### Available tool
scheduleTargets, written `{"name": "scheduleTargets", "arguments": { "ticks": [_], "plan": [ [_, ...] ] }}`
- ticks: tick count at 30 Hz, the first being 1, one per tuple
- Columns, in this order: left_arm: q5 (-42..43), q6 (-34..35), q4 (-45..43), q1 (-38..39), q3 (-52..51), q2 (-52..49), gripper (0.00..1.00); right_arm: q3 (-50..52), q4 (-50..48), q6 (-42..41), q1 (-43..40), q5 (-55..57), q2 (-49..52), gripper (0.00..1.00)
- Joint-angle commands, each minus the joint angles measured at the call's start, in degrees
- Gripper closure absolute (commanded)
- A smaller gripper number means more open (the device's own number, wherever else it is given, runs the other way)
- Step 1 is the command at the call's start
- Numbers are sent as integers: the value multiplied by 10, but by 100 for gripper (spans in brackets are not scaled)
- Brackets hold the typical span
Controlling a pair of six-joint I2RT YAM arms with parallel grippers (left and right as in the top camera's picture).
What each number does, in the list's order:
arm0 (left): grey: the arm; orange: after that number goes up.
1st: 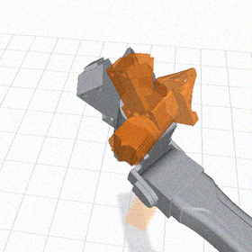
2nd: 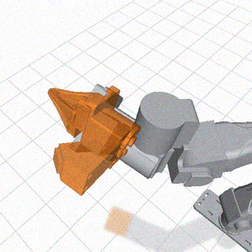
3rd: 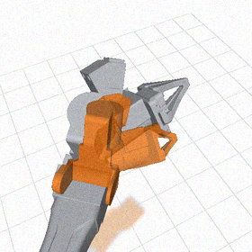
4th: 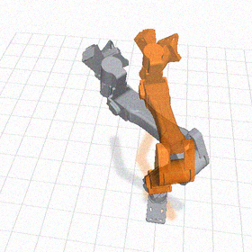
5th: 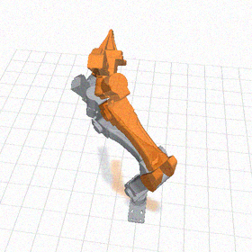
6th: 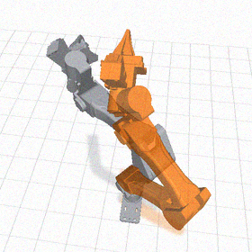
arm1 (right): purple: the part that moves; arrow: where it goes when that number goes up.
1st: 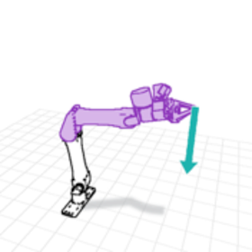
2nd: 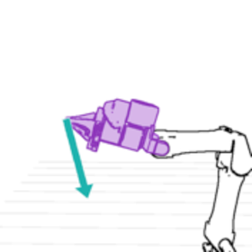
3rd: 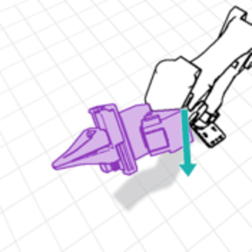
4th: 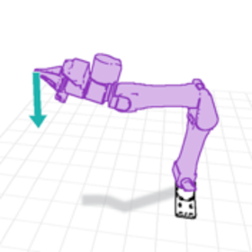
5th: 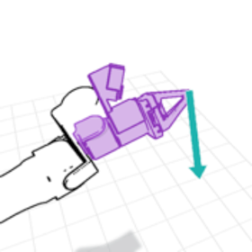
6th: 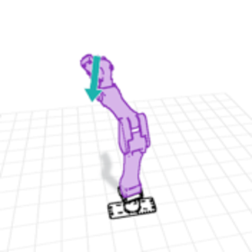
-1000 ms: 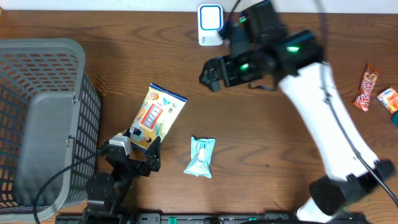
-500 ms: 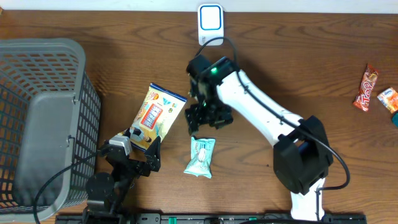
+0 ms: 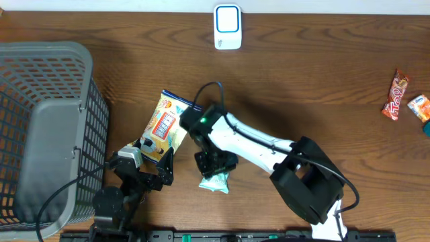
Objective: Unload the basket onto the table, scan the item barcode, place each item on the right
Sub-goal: 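Move the right gripper down onto the mint-green wipes pack, then grasp the wipes pack with the right gripper and lift it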
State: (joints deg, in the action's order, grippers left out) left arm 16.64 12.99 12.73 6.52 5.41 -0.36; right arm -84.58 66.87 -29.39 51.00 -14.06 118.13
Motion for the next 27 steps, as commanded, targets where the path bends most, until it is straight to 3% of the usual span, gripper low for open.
{"name": "scheduleTargets", "arguments": {
  "ticks": [1,11,15,20,23,27],
  "plan": [
    [9,-12,14,-2,-9,1,2,8,-2,-23,-3,53,-3,63],
    [9,-12,14,-2,-9,1,2,7,-52,-11,-71,392,-3,58],
    [9,-12,14,-2,-9,1,2,-30,-60,52,-99,390,-4,51],
    [9,-12,14,-2,-9,1,2,-103,-1,59,-98,385,-4,30],
    [9,-12,14,-2,-9,1,2,-119,4,40,-87,338,-4,29],
    [9,-12,14,-2,-9,1,2,-95,-1,-52,-73,306,-1,38]
  ]
}}
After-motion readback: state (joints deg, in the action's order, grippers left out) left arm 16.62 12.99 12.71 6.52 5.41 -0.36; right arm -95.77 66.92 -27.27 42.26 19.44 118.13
